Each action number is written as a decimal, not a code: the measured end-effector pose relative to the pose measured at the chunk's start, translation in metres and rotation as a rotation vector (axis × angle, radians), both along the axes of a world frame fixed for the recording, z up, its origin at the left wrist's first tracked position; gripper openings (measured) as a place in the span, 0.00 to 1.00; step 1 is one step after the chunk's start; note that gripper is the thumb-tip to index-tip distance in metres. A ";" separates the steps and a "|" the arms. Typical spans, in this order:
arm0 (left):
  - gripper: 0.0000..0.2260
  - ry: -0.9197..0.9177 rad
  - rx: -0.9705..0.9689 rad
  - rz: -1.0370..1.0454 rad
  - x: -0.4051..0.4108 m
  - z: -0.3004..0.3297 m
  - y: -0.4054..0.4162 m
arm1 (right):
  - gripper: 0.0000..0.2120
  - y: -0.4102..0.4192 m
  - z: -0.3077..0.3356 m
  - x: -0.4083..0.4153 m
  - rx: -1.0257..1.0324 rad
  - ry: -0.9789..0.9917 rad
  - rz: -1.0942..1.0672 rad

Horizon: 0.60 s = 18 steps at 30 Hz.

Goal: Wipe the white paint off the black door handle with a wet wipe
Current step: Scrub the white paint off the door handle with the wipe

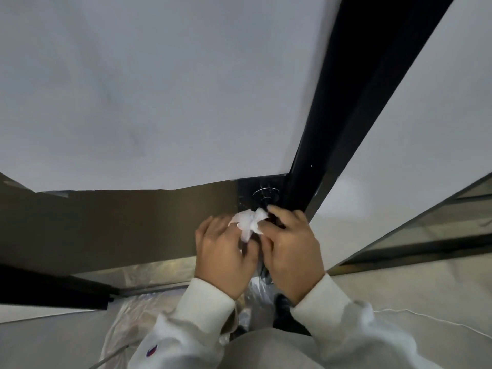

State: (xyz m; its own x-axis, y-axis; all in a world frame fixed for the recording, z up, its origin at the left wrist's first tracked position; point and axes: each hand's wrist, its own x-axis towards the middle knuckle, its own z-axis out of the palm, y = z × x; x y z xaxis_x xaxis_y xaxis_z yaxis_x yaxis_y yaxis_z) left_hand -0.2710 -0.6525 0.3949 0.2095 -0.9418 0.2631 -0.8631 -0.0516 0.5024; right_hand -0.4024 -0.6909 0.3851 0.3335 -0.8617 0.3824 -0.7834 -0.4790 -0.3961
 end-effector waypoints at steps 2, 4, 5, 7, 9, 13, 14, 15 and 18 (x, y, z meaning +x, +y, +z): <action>0.11 0.083 -0.065 0.038 -0.001 0.000 0.001 | 0.07 0.006 -0.004 -0.013 0.033 -0.270 0.052; 0.18 0.165 -0.110 0.007 0.000 0.004 0.000 | 0.05 0.004 -0.004 -0.021 0.092 -0.418 0.078; 0.19 0.168 -0.130 -0.052 0.000 0.005 -0.002 | 0.03 0.002 -0.001 -0.023 0.127 -0.459 0.072; 0.18 0.117 -0.181 -0.214 0.000 0.005 -0.008 | 0.06 -0.002 0.001 -0.023 0.260 -0.611 0.005; 0.13 0.087 -0.272 -0.293 -0.003 0.002 -0.011 | 0.11 -0.003 0.004 -0.023 0.452 -0.850 -0.064; 0.03 0.104 -0.409 -0.229 -0.018 -0.012 -0.003 | 0.09 -0.001 0.002 -0.026 0.734 -1.265 -0.149; 0.02 0.111 -0.399 -0.203 -0.022 -0.017 0.001 | 0.08 0.000 0.000 -0.026 0.789 -1.321 -0.184; 0.03 0.123 -0.367 -0.169 -0.025 -0.023 0.006 | 0.06 0.001 -0.003 -0.025 0.827 -1.341 -0.213; 0.03 0.244 -0.189 0.019 -0.029 -0.037 0.012 | 0.02 0.002 -0.015 -0.019 0.849 -1.276 -0.290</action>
State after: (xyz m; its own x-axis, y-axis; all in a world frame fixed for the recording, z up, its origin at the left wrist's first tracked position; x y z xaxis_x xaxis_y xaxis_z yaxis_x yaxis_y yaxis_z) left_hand -0.2996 -0.6405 0.3584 0.3055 -0.8762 0.3728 -0.7153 0.0472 0.6972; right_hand -0.4211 -0.6884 0.3704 -0.0303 -0.9393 -0.3417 0.2473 0.3242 -0.9131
